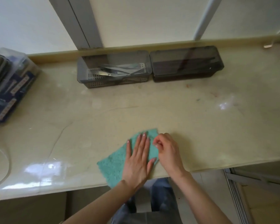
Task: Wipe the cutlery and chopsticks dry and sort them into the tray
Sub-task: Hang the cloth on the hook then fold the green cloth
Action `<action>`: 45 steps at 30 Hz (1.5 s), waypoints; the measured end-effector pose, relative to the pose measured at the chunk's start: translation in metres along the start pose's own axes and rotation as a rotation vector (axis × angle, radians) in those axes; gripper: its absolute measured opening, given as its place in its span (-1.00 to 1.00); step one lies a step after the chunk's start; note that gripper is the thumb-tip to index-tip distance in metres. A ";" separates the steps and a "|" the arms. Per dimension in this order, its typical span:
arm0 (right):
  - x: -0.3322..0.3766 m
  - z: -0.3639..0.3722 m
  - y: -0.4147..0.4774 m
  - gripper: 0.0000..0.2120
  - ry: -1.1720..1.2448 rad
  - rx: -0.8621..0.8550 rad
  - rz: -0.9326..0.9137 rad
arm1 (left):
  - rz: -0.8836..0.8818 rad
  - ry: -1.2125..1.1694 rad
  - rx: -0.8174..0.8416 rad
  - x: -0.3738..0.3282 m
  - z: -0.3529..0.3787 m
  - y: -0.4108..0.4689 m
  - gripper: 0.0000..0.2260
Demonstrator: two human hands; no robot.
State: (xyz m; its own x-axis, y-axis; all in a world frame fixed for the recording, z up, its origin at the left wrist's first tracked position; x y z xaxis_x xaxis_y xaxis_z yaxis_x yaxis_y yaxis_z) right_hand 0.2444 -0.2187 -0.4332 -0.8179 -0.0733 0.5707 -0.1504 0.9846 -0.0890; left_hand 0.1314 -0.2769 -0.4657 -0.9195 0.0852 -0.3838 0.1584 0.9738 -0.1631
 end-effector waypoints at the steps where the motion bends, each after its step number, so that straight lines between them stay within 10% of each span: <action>1: -0.012 -0.009 0.002 -0.77 -0.023 -0.028 0.022 | 0.020 -0.010 0.017 -0.014 0.004 0.010 -0.41; 12: -0.185 -0.125 -0.002 -0.71 -0.350 -0.289 0.222 | 0.435 -0.149 0.144 -0.146 0.035 0.094 -0.43; 27: -0.248 -0.195 -0.020 -0.63 -0.548 -0.483 0.251 | 0.430 0.000 0.229 -0.191 0.065 0.102 -0.32; 34: -0.290 -0.181 -0.044 -0.65 0.162 -0.331 0.841 | 0.471 0.117 0.212 -0.185 0.057 0.120 -0.22; 36: -0.289 -0.190 -0.040 -0.95 0.439 -0.296 0.845 | 0.460 0.123 0.211 -0.187 0.057 0.119 -0.21; 45: -0.264 -0.212 -0.029 -0.67 0.870 -0.293 0.725 | 0.416 0.012 0.282 -0.188 0.052 0.113 -0.13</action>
State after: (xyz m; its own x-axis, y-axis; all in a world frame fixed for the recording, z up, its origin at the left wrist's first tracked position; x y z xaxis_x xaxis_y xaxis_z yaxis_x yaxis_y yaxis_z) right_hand 0.5826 -0.1947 -0.4079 0.0132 0.5419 0.8403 0.4221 0.7588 -0.4960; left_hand 0.3405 -0.1935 -0.4595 -0.7614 0.4587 -0.4580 0.6023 0.7619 -0.2382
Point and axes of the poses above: each hand's wrist, its own y-axis towards the middle knuckle, its own z-axis out of the palm, x = y × z, the point moved 3 cm from there along y, towards the middle knuckle, and after that the axes turned 11 degrees about -y, right-handed, at the moved point
